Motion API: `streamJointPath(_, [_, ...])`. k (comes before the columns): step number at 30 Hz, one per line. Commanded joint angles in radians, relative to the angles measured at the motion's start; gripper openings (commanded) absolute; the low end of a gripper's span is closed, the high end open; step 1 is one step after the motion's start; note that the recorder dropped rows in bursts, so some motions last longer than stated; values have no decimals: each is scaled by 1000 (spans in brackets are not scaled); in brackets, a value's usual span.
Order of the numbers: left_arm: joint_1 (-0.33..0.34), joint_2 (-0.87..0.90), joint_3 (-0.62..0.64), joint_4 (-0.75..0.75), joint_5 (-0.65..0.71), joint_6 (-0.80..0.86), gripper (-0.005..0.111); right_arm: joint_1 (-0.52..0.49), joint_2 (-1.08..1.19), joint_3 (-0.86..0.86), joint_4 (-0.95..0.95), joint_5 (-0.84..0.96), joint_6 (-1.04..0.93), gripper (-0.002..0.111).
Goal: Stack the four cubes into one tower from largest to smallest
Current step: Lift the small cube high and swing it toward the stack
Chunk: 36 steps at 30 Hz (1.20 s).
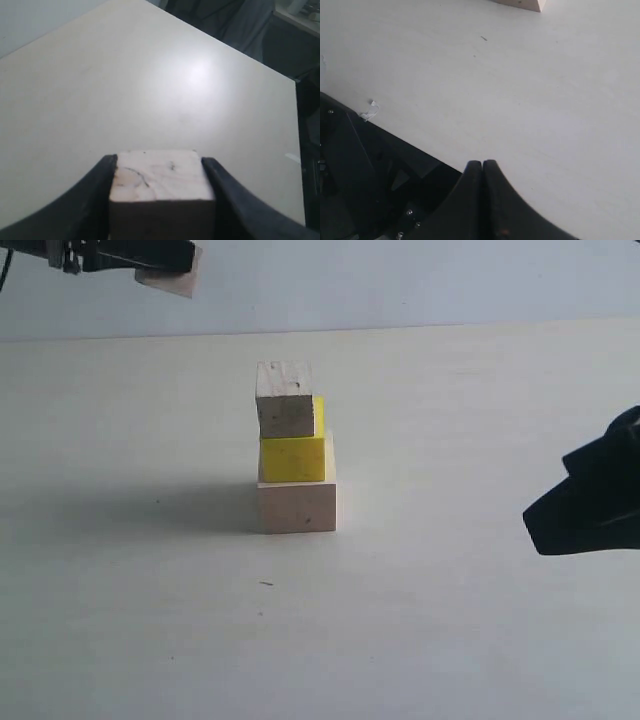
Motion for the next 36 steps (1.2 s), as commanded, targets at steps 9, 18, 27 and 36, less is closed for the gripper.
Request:
streamJointPath(9, [-136,-16,69,-270,3,329,0,0,-8,5,10,-2,-14,0])
streamJointPath(18, [-142,-16,69,-256,3,320,0,0,-8,5,10,0,-14,0])
streamJointPath(27, [-142,-16,83,-257,3,471,0,0,-8,5,12,-5,-14,0])
streamJointPath(36, [-144,13,176,-383,3,639,0,0,-8,5,19,-5,-14,0])
